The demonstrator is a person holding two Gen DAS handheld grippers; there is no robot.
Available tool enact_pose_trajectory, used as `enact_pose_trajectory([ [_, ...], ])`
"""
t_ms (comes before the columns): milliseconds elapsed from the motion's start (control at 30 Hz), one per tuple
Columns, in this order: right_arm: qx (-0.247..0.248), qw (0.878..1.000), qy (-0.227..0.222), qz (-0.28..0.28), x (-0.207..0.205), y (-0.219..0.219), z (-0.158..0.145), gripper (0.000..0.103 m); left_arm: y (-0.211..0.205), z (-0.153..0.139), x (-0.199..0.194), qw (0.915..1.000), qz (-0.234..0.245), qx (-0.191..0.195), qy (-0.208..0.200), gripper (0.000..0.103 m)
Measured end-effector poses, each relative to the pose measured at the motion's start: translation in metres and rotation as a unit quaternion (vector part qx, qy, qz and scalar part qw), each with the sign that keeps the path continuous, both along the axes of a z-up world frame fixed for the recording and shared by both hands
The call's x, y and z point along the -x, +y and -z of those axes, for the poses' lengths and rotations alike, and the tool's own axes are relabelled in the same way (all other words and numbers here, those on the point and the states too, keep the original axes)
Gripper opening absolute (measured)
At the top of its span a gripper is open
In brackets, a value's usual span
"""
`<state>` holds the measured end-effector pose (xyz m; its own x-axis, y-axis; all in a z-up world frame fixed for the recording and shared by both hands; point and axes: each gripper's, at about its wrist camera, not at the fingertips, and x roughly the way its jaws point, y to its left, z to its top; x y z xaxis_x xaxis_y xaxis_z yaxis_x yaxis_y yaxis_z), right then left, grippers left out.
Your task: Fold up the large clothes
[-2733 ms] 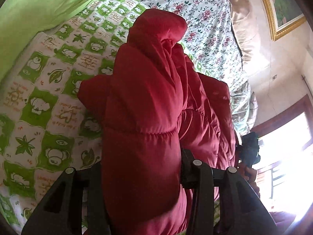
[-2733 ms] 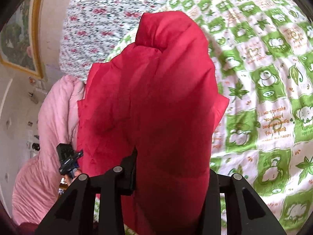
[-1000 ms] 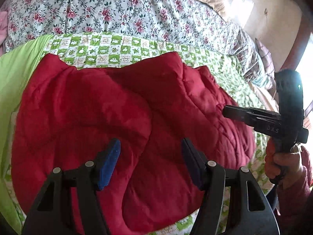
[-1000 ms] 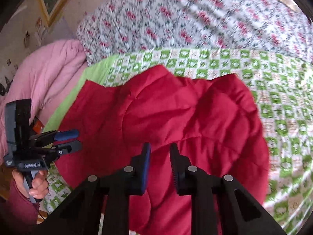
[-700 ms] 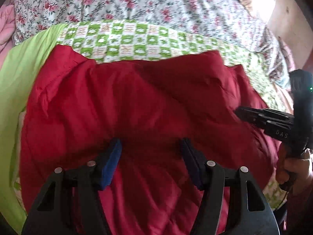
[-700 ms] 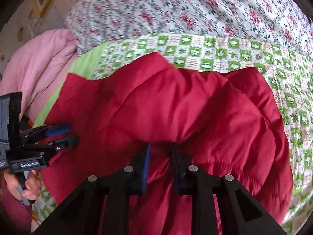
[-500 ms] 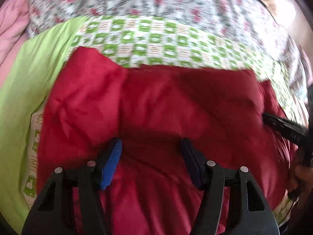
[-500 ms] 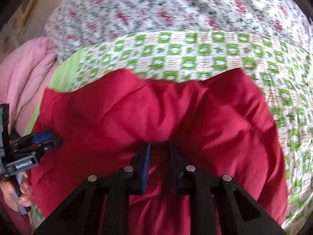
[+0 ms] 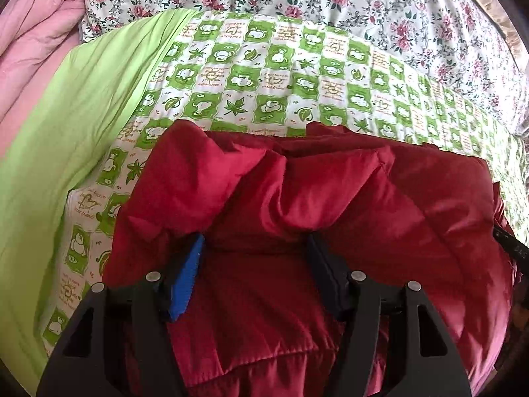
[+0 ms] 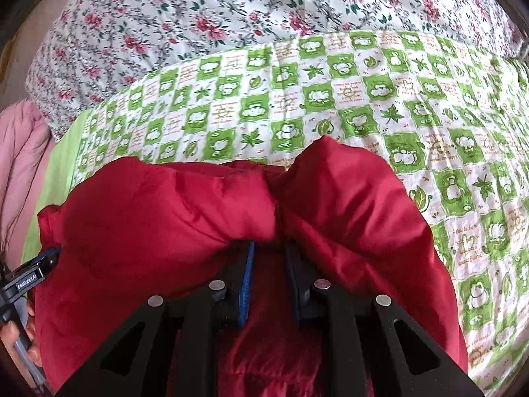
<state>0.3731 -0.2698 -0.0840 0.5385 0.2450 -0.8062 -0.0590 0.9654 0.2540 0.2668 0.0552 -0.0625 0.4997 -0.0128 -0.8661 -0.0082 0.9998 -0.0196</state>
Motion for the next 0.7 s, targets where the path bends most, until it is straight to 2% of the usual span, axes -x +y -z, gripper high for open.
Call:
enact_pose_trajectory([
  [267,-0.018,0.999,0.014,0.028,-0.015,-0.008,0.016,0.013,0.005,0.012,-0.015,0.9998,-0.011,0.013,0.005,0.070],
  [500,-0.047,0.997,0.027,0.055,-0.018,-0.021,0.025,0.000,0.015,0.013,-0.014,0.9989,-0.025,0.040,0.008,0.072],
  [633,-0.043,0.997,0.025,0.054,-0.014,-0.019,0.018,0.000,0.012,0.004,-0.007,0.9993,-0.017,0.030,0.012,0.071],
  [700,-0.046,0.997,0.023,0.050,-0.008,-0.019,0.010,0.006,0.015,-0.006,0.001,0.9991,-0.013,0.039,0.010,0.070],
])
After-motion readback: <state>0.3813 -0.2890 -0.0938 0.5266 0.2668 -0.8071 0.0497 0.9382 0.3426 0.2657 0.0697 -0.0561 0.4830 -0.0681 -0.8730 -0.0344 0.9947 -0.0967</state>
